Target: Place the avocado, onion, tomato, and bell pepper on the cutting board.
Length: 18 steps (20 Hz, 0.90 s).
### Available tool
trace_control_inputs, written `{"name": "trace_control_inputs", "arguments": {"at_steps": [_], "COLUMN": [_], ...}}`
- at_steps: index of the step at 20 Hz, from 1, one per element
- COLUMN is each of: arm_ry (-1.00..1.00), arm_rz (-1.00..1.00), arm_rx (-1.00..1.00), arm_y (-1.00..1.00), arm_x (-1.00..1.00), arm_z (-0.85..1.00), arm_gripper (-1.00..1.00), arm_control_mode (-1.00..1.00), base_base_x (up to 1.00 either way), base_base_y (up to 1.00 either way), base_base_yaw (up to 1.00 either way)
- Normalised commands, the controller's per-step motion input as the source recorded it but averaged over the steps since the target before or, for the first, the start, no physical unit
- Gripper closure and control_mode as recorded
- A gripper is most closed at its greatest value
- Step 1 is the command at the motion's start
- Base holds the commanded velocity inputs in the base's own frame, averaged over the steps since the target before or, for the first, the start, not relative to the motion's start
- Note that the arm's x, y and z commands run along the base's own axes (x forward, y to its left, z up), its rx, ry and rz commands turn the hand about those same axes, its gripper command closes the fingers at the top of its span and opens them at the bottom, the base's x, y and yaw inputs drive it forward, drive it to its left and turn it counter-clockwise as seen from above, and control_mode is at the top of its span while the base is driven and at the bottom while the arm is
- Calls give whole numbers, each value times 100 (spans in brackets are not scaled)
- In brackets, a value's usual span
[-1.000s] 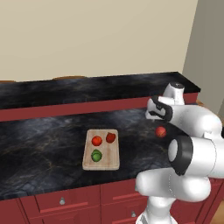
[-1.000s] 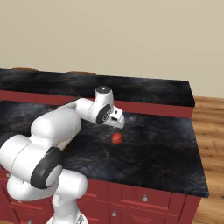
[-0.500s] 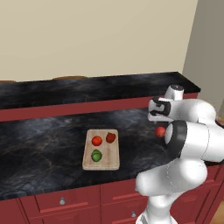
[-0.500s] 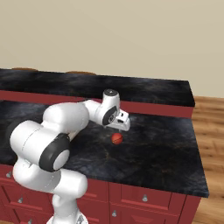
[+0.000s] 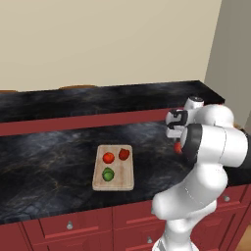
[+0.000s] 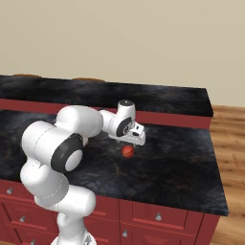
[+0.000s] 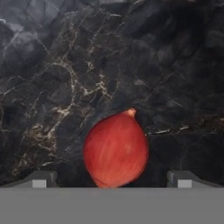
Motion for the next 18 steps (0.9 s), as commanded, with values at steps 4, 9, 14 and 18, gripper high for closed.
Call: {"name": "trace_control_inputs", "arguments": {"at_steps": [4,9,14,18], "arm_ry": [6,6,11,10], "arm_rz": [0,0,0,0], "arm_rx": [0,0,0,0], "arm_y": [-9,-8,0,0], "arm_x": [4,3,6,6], "arm_z": [-28,-26,-38,-39], "arm_gripper": [-100,-100,-100,-100], "arm_control_mode": [-100,-100,-100,-100], "base_base_x": [0,0,0,0], "base_base_y": [0,0,0,0], "base_base_yaw": [0,0,0,0]}}
